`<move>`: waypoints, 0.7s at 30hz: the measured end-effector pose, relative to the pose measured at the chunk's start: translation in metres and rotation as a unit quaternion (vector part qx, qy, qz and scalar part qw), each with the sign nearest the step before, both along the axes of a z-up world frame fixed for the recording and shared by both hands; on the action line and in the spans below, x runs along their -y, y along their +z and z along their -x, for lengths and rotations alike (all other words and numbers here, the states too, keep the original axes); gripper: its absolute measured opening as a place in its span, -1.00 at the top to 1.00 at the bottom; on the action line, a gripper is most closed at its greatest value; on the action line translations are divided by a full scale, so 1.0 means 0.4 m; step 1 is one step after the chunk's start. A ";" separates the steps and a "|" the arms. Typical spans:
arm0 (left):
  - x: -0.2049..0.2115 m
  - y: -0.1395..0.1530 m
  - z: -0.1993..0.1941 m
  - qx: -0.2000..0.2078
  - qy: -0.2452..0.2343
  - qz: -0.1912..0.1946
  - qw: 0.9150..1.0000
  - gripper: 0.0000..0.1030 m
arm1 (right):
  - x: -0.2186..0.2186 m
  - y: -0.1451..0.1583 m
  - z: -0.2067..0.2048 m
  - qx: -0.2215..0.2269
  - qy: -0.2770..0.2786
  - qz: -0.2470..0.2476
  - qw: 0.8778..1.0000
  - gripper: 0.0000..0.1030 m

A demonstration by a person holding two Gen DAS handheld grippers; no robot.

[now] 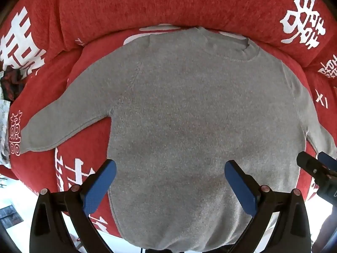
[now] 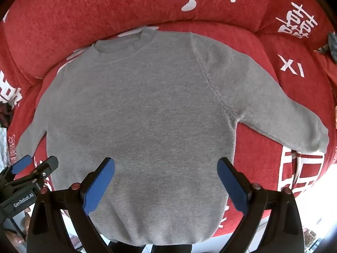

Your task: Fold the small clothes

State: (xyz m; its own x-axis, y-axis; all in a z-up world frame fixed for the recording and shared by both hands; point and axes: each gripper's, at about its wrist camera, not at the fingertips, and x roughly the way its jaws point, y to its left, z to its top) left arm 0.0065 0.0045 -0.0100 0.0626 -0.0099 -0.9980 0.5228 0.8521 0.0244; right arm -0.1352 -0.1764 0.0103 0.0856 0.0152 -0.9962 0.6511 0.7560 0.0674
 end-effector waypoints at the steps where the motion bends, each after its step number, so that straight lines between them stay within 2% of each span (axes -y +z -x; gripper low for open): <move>1: 0.000 -0.001 -0.001 0.000 0.000 0.000 1.000 -1.00 | -0.001 0.003 0.000 0.000 0.001 0.001 1.000 -0.91; 21: 0.002 0.005 -0.005 -0.005 0.004 -0.001 1.000 -1.00 | -0.001 0.010 -0.008 0.003 0.003 0.000 1.000 -0.91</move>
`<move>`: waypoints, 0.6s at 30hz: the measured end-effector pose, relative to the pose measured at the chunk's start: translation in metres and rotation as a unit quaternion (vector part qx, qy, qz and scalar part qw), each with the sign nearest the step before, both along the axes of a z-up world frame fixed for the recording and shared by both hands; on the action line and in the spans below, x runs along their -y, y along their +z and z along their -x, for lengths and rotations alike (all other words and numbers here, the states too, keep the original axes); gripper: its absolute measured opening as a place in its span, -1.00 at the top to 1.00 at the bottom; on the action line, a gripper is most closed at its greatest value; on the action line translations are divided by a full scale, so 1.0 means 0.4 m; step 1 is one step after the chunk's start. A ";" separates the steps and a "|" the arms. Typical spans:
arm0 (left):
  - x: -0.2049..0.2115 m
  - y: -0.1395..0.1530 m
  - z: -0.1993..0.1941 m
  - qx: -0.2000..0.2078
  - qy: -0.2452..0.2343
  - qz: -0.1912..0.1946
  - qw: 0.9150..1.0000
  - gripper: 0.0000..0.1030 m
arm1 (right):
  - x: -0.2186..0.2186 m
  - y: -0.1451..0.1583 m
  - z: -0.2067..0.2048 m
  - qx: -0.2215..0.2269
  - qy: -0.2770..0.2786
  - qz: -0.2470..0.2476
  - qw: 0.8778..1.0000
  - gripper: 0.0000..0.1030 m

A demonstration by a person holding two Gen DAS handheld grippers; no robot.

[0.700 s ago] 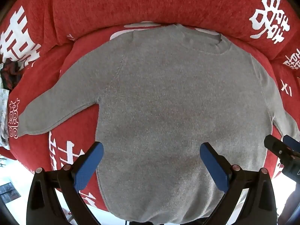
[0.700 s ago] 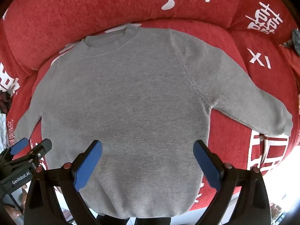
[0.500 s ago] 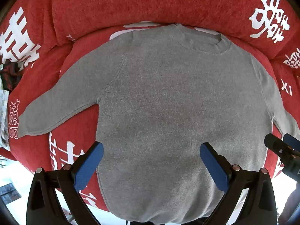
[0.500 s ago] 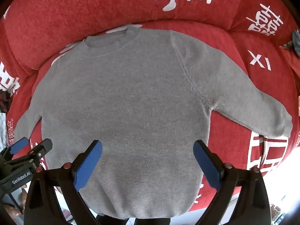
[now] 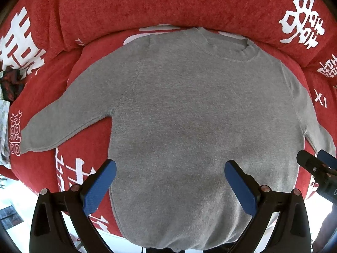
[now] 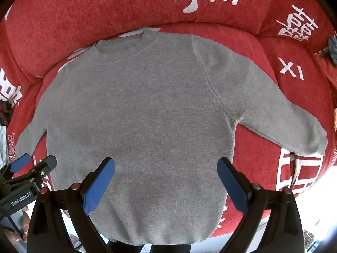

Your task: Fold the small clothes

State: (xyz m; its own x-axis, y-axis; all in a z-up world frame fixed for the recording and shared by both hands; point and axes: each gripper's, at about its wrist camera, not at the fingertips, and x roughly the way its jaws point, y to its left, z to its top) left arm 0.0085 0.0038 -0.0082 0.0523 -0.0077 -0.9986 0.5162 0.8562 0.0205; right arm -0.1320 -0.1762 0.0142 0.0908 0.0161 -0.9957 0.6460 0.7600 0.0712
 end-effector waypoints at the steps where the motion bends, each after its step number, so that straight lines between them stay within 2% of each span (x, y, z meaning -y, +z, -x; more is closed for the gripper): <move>1: -0.001 0.000 0.002 0.000 0.000 0.000 1.000 -1.00 | -0.001 0.001 0.000 0.000 0.000 -0.001 1.000 -0.91; 11: -0.001 0.002 0.008 0.000 -0.001 -0.001 1.000 -1.00 | 0.002 0.003 0.000 0.001 0.001 -0.015 1.000 -0.91; 18: 0.002 0.002 0.006 0.001 -0.003 -0.001 1.000 -1.00 | 0.004 0.002 -0.002 -0.004 0.000 0.002 1.000 -0.91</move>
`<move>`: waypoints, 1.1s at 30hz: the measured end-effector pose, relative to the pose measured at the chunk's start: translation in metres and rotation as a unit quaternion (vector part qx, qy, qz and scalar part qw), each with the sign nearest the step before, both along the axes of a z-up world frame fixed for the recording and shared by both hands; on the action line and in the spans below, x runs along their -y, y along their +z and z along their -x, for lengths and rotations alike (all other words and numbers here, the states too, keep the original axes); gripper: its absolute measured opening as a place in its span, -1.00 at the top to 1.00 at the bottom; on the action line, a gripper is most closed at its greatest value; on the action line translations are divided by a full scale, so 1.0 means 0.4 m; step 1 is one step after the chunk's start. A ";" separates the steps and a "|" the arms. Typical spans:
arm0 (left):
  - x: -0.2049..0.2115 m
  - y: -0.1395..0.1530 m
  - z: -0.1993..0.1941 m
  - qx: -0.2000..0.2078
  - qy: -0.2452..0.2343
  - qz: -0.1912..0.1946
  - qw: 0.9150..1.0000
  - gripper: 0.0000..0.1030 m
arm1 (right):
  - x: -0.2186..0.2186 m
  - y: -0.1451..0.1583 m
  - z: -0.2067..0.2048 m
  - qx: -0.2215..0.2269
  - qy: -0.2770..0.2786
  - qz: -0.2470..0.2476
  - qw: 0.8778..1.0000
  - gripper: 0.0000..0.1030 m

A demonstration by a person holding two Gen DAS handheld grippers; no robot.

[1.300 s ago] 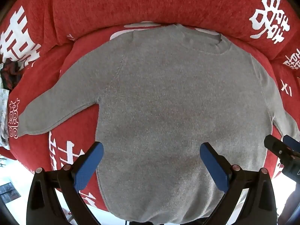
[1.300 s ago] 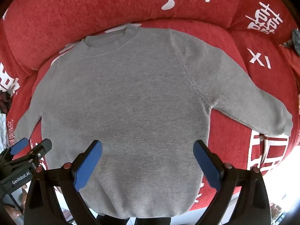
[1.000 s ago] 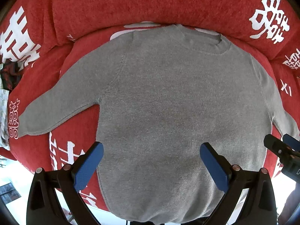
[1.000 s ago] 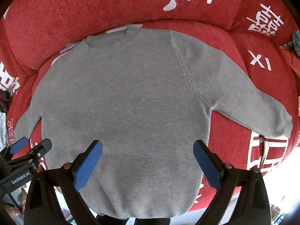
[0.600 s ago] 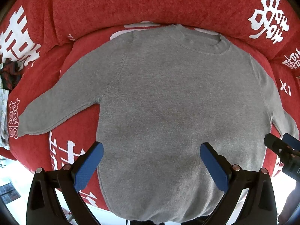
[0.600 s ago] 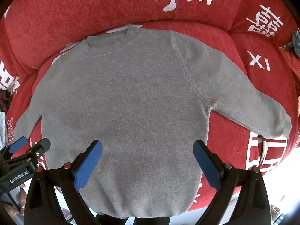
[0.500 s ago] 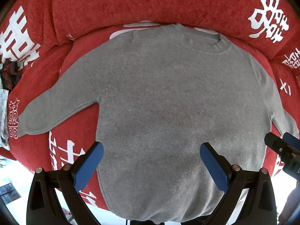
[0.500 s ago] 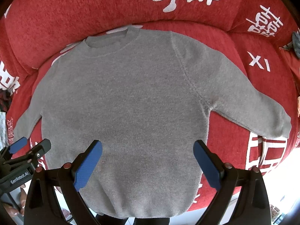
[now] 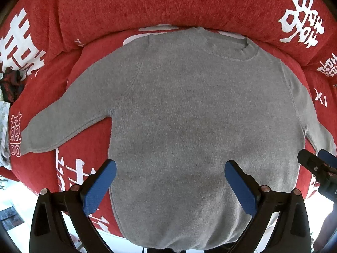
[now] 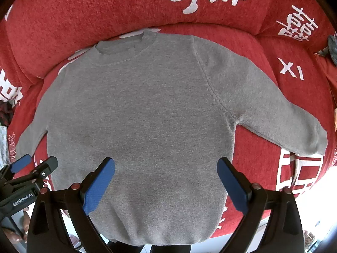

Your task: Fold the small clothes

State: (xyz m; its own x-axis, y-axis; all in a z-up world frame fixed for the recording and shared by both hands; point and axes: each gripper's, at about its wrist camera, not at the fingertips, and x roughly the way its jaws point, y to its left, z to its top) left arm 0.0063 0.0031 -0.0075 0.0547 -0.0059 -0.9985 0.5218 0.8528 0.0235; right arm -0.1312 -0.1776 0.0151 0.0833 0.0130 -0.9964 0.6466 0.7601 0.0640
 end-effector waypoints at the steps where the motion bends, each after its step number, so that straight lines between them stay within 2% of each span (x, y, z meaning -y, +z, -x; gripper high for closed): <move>1: 0.000 -0.001 0.000 0.000 0.000 0.000 1.000 -1.00 | 0.000 0.000 0.000 -0.001 -0.001 0.010 1.000 -0.91; 3: 0.000 -0.002 -0.005 -0.001 0.001 0.000 1.000 -1.00 | 0.000 -0.001 0.000 -0.004 -0.001 0.025 1.000 -0.91; 8: 0.001 -0.003 -0.007 0.004 0.000 -0.004 1.000 -1.00 | 0.000 -0.002 0.001 -0.004 0.000 0.027 1.000 -0.91; 16: -0.007 -0.010 -0.013 0.000 0.003 -0.003 1.000 -1.00 | 0.005 -0.010 0.005 0.006 -0.002 -0.009 1.000 -0.91; 26: -0.023 -0.021 -0.014 -0.008 0.005 -0.002 1.000 -1.00 | -0.004 -0.023 0.012 0.004 -0.003 -0.004 1.000 -0.91; 33: -0.046 -0.026 -0.018 -0.009 0.009 -0.003 1.000 -1.00 | -0.021 -0.025 0.014 0.043 -0.001 0.002 0.999 -0.91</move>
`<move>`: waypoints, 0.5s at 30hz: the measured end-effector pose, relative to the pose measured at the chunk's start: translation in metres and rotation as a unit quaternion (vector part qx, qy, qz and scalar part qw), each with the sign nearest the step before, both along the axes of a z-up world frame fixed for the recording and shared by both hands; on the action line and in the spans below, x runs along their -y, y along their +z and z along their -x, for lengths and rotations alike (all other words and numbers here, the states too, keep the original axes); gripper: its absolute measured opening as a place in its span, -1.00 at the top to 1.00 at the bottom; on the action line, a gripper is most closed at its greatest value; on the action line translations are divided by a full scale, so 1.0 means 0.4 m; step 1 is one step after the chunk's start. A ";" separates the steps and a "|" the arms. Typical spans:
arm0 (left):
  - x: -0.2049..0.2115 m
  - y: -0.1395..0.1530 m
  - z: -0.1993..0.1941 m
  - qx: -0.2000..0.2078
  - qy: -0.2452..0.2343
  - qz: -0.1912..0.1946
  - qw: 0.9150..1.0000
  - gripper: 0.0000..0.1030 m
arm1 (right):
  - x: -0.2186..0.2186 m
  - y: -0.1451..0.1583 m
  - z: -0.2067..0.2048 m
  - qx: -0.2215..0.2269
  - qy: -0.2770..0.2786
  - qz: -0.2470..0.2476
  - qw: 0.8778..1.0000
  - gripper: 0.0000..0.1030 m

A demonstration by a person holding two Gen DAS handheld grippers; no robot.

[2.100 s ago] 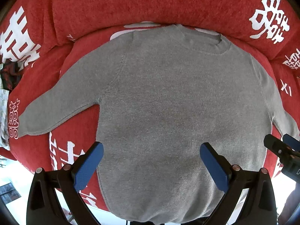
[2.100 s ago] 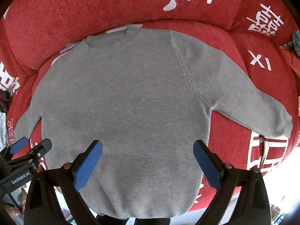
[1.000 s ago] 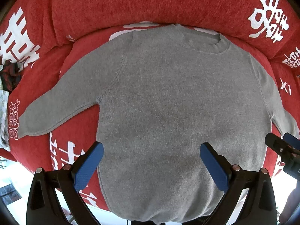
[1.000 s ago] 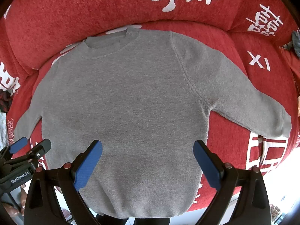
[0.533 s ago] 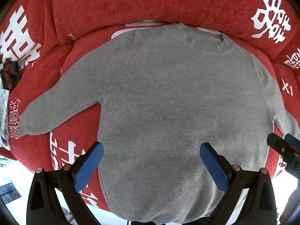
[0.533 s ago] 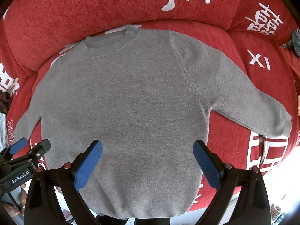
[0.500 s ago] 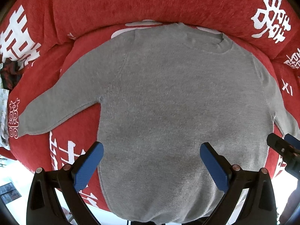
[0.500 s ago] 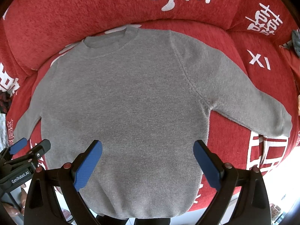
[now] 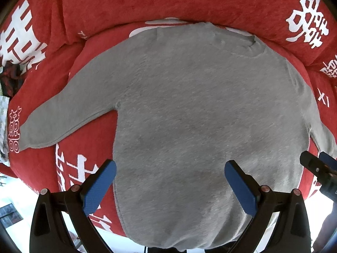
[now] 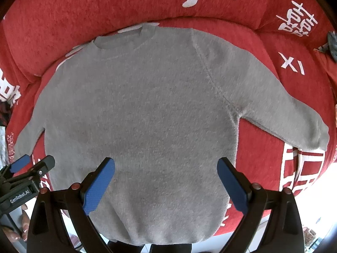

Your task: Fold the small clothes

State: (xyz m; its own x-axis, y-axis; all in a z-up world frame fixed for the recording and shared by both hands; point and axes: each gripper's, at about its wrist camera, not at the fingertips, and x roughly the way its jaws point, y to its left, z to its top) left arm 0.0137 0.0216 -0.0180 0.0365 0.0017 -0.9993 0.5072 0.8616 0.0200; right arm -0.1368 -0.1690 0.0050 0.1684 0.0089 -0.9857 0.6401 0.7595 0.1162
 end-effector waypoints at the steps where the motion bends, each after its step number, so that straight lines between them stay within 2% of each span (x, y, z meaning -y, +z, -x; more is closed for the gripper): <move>1: -0.003 0.000 -0.001 0.000 0.001 0.000 1.000 -1.00 | -0.002 0.000 -0.001 0.001 0.000 0.000 1.000 -0.91; 15: -0.060 -0.014 -0.014 -0.010 0.020 0.012 1.000 -1.00 | -0.055 0.007 -0.029 -0.013 0.018 0.007 1.000 -0.91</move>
State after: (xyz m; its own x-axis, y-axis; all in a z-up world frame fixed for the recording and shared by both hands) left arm 0.0192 0.0457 -0.0235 0.0168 -0.0207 -0.9996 0.4725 0.8813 -0.0102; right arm -0.1251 -0.1471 0.0078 0.1423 0.0004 -0.9898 0.6156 0.7830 0.0889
